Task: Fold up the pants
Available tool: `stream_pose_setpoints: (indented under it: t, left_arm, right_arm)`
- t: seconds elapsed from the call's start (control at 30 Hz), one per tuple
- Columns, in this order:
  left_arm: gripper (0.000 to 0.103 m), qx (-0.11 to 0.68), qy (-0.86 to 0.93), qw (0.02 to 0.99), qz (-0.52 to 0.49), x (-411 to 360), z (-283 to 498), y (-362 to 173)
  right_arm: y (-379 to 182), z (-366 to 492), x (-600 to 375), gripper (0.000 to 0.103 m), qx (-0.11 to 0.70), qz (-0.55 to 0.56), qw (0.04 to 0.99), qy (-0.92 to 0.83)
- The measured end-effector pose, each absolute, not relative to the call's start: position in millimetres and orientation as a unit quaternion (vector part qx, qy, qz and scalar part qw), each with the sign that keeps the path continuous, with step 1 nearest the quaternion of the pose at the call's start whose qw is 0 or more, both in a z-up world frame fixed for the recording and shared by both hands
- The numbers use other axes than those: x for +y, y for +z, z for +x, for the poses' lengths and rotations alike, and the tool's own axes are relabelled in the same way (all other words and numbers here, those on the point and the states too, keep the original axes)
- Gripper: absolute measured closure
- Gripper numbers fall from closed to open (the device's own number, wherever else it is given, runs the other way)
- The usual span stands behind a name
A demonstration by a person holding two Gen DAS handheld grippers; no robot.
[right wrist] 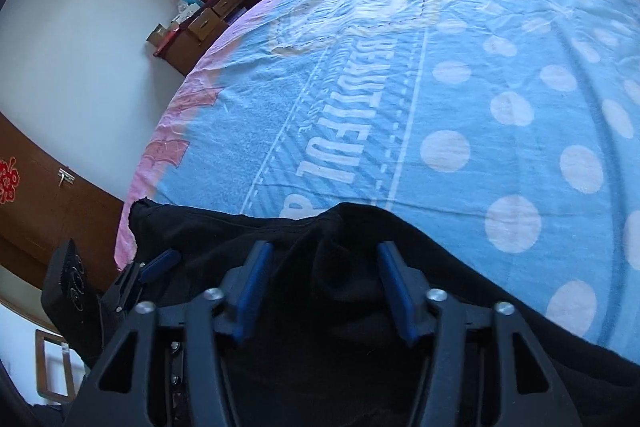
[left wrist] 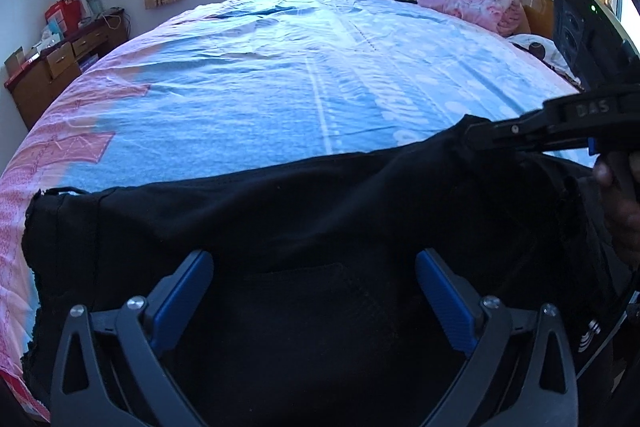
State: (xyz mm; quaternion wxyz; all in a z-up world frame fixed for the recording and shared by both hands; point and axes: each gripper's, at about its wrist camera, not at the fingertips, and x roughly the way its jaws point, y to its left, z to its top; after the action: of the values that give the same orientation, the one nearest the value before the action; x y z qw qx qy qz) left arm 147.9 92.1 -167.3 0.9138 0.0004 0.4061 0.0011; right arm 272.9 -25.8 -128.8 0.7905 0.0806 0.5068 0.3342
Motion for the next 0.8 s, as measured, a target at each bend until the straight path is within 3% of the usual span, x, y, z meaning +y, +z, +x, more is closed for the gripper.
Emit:
stream_pose_setpoints:
  t: [0.03,0.1,0.57,0.6,0.67,0.7,0.73,0.8]
  left_arm:
    - [0.0,0.406,0.001,0.914,0.0,92.1,148.5,-168.2]
    - [0.0,0.406,0.0,0.914,0.001,93.0,149.8,-168.4]
    - [0.0,0.397,0.001,0.918,0.008,93.2,150.3,-170.4]
    - [0.0,0.397,0.003,0.918,0.008,92.5,149.9,-169.7]
    - [0.0,0.398,0.009,0.917,-0.004,93.0,144.7,-163.4]
    - [0.0,0.397,0.009,0.918,-0.01,92.9,142.3,-161.3]
    - [0.0,0.393,0.012,0.919,-0.021,93.4,137.7,-156.6]
    - [0.0,0.383,0.007,0.923,-0.029,92.2,132.0,-151.0]
  right_arm:
    - [-129.7,275.5,-24.1,0.088,0.507,0.082,0.79,0.334]
    - [-128.9,276.9,-25.9,0.094,0.504,0.089,0.789,0.34]
    - [-141.9,292.7,-30.0,0.1,0.5,0.085,0.802,0.316]
    - [-139.8,292.0,-32.3,0.098,0.499,0.091,0.799,0.322]
    - [-133.1,288.2,-45.3,0.08,0.497,0.115,0.799,0.318]
    - [-127.4,284.1,-53.6,0.059,0.491,0.12,0.805,0.31]
    - [-119.2,276.8,-66.9,0.049,0.479,0.125,0.815,0.301]
    - [-106.4,262.1,-91.8,0.048,0.46,0.13,0.828,0.295]
